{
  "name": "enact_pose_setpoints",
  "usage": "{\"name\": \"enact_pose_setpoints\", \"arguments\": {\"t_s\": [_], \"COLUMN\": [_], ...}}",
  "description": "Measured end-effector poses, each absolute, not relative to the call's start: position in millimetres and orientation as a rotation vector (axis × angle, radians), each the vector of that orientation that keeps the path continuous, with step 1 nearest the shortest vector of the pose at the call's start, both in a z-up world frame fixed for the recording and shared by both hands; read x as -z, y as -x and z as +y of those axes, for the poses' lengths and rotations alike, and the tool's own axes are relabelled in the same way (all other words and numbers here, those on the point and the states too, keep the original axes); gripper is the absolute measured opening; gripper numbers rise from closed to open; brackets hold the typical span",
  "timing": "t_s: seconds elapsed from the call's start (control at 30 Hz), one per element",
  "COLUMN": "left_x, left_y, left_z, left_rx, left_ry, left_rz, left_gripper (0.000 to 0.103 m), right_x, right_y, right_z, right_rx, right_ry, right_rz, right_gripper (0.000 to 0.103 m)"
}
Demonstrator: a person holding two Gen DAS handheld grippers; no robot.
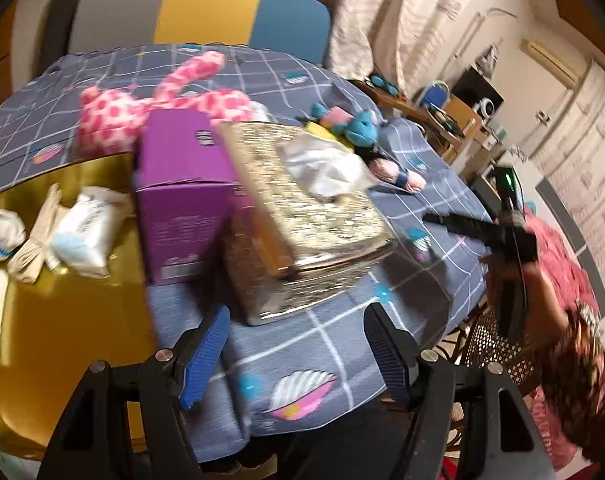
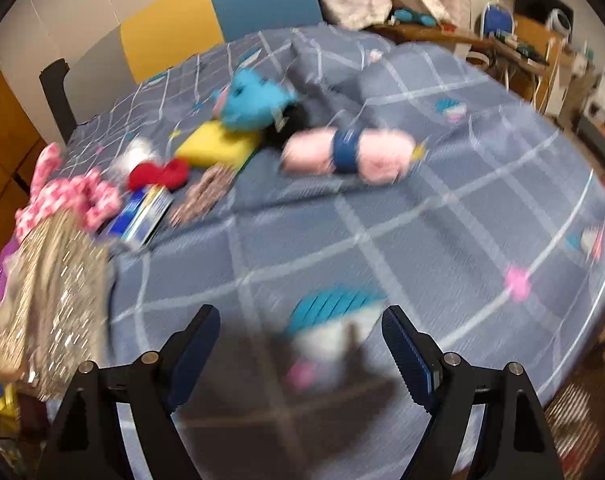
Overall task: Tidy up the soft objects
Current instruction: 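Move the right tool to the pink fuzzy sock with blue band and grasp it, then grasp the brown satin scrunchie with the left tool while the right tool holds the sock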
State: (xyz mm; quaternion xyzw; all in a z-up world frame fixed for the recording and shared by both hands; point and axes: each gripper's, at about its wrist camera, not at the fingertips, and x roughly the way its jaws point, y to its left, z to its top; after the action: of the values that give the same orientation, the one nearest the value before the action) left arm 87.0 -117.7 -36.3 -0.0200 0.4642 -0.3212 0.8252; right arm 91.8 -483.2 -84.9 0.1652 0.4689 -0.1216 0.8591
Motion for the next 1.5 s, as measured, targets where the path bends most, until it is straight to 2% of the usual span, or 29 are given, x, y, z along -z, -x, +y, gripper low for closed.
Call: {"name": "enact_pose_setpoints", "arguments": {"t_s": [0.17, 0.23, 0.5, 0.73, 0.83, 0.87, 0.93, 1.1, 1.23, 1.5], "left_x": [30.1, 26.1, 4.6, -5.7, -7.3, -8.7, -12.6, -24.8, -29.1, -12.9], "left_y": [-86.6, -85.9, -87.3, -91.0, -96.0, -95.6, -97.8, -106.5, -120.9, -170.0], "left_z": [-147.5, -156.8, -173.5, -193.1, -206.7, -209.3, -217.0, -239.1, -264.5, -333.8], "left_rx": [0.709, 0.699, 0.709, 0.734, 0.75, 0.753, 0.763, 0.77, 0.74, 0.669], "left_ry": [0.003, -0.014, -0.03, -0.056, -0.068, -0.067, -0.069, -0.089, -0.11, -0.164], "left_rz": [0.983, 0.973, 0.948, 0.93, 0.931, 0.931, 0.926, 0.908, 0.909, 0.983], "left_gripper": [0.07, 0.073, 0.074, 0.074, 0.074, 0.074, 0.074, 0.074, 0.074, 0.074], "right_x": [65.0, 64.2, 99.7, 120.7, 121.7, 121.3, 116.9, 96.5, 81.1, 98.9], "right_y": [-134.3, -158.4, -234.8, -246.7, -242.3, -240.9, -235.2, -211.1, -179.7, -144.6], "right_z": [-523.3, -533.4, -548.1, -542.2, -544.4, -545.9, -549.3, -560.6, -569.6, -596.0], "right_rx": [0.278, 0.272, 0.185, 0.174, 0.187, 0.198, 0.202, 0.22, 0.202, 0.001], "right_ry": [-0.22, -0.155, 0.055, 0.19, 0.18, 0.181, 0.173, 0.038, -0.198, -0.723], "right_rz": [0.933, 0.937, 1.055, 1.08, 1.06, 1.05, 1.04, 1.009, 0.964, 0.884], "right_gripper": [0.084, 0.084, 0.084, 0.083, 0.065, 0.056, 0.051, 0.046, 0.046, 0.046]}}
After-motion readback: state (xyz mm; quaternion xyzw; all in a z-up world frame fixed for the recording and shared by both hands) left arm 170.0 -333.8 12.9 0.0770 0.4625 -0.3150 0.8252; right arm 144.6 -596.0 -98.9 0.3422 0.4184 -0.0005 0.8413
